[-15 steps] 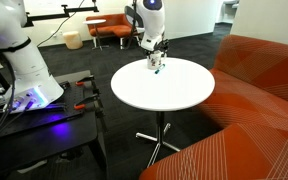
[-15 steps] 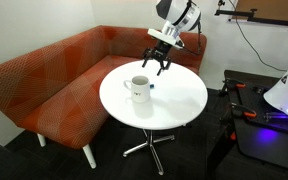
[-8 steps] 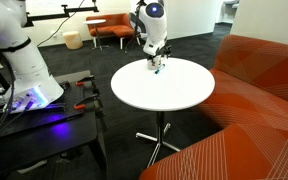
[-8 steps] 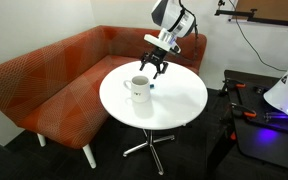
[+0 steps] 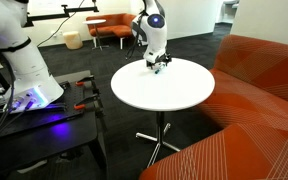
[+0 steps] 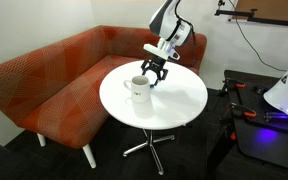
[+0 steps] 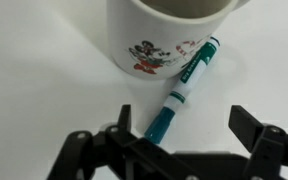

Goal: Put the marker into the white mug.

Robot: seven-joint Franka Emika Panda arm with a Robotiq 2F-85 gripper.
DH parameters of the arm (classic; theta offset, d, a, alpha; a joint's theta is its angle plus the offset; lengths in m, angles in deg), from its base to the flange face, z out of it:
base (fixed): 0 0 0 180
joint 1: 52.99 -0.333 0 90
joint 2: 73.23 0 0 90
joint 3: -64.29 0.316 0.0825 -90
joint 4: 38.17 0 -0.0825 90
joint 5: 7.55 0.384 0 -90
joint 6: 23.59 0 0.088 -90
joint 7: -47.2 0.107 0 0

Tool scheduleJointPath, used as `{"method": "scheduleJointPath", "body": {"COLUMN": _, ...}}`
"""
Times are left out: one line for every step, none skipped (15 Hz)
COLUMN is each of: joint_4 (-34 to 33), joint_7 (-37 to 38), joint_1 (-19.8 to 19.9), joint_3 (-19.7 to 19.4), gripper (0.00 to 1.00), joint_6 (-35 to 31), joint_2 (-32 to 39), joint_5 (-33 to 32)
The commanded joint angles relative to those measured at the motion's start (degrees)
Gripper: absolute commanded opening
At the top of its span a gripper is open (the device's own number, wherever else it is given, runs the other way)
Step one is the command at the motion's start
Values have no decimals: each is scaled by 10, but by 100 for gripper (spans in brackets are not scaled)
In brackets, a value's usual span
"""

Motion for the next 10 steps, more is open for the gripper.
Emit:
{"method": "scheduleJointPath", "body": {"joint_4": -19, "joint_7": 19, "joint_1": -3, "joint_3": 1, "gripper": 100, "joint_6": -14, "joint_2": 20, "joint_5": 12}}
{"method": "scheduleJointPath", "body": {"joint_4": -20, "joint_7": 20, "joint_1": -3, "joint_3": 1, "gripper": 100, "joint_6": -14, "joint_2": 23, "joint_5": 12}}
{"method": "scheduleJointPath", "body": {"joint_4": -22, "joint_7": 19, "joint_1": -3, "joint_3": 1, "gripper": 100, "joint_6": -14, "joint_2": 26, "joint_5": 13}}
{"method": "scheduleJointPath", "body": {"joint_4": -24, "joint_7": 19, "joint_1": -3, "joint_3": 2, "gripper": 100, "joint_6": -14, "joint_2": 29, "joint_5": 14}}
{"method": "scheduleJointPath", "body": {"joint_4": -26, "joint_7": 18, "joint_1": -3, "joint_3": 3, "gripper": 100, "joint_6": -14, "joint_2": 31, "joint_5": 16}}
{"method": "scheduleJointPath", "body": {"joint_4": -29, "joint_7": 18, "joint_1": -4, "joint_3": 4, "gripper": 100, "joint_6": -14, "joint_2": 33, "joint_5": 16}}
{"method": "scheduleJointPath", "body": {"joint_4": -31, "joint_7": 17, "joint_1": -5, "joint_3": 5, "gripper": 100, "joint_6": -14, "joint_2": 34, "joint_5": 17}}
{"method": "scheduleJointPath", "body": {"joint_4": -33, "joint_7": 17, "joint_1": -6, "joint_3": 5, "gripper": 100, "joint_6": -15, "joint_2": 35, "joint_5": 18}}
{"method": "scheduleJointPath", "body": {"joint_4": -34, "joint_7": 17, "joint_1": -6, "joint_3": 6, "gripper": 100, "joint_6": -14, "joint_2": 35, "joint_5": 18}}
{"method": "scheduleJointPath", "body": {"joint_4": -36, "joint_7": 17, "joint_1": -7, "joint_3": 6, "gripper": 100, "joint_6": -14, "joint_2": 35, "joint_5": 19}}
